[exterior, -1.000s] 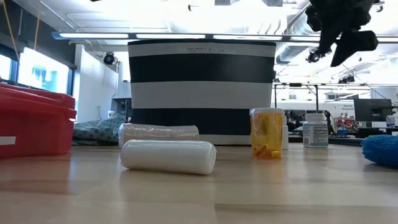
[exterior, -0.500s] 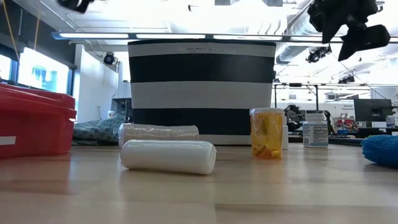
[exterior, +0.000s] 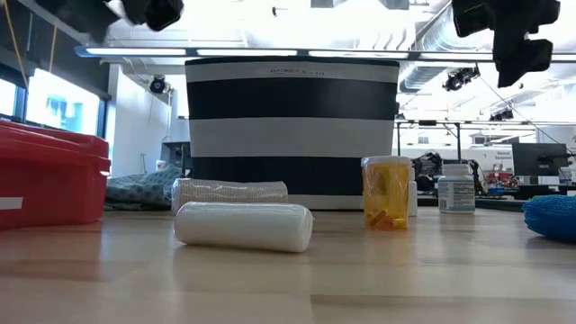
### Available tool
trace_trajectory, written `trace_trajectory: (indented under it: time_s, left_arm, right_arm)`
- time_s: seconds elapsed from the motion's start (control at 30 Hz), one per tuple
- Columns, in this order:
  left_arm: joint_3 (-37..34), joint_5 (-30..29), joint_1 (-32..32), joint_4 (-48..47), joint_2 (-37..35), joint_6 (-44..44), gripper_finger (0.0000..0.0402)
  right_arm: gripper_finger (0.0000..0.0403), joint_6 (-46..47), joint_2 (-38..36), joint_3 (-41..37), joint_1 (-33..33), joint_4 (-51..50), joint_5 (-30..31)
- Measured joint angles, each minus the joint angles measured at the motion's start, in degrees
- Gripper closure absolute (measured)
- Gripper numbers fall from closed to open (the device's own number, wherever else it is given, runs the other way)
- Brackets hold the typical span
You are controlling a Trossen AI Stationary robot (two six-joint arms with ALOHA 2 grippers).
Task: Pick & place medical supplies in basket/bin
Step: Put the red first aid kit box into the blue bin
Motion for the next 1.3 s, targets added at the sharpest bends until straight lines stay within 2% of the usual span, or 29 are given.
trace_trajectory:
  time_s: [0.17,0.4,0.73,1.0,1.3]
  left_arm:
    - [0.0,0.3,-6.1,2.2,5.2,-10.7,0.016]
    - [0.1,-4.7,-10.1,5.9,11.1,-21.8,0.0164]
    - [0.0,0.0,-10.4,6.7,18.3,-24.0,0.0165]
    - [-0.2,-1.5,-12.5,2.1,18.6,-26.2,0.0165]
    - [-1.1,-3.4,-12.9,5.0,20.2,-26.4,0.0165]
  right_arm:
    - [0.0143,-4.7,-0.6,0.0,0.0,0.0,1.9]
    - [0.0143,-10.2,-2.4,0.0,0.0,-0.5,0.3]
    - [0.0144,-11.2,-6.1,0.0,0.0,-2.2,0.8]
    - [0.0144,-10.2,-10.5,0.0,0.0,-4.7,3.3]
    - [0.0144,-9.8,-12.1,0.0,0.0,-4.7,6.2]
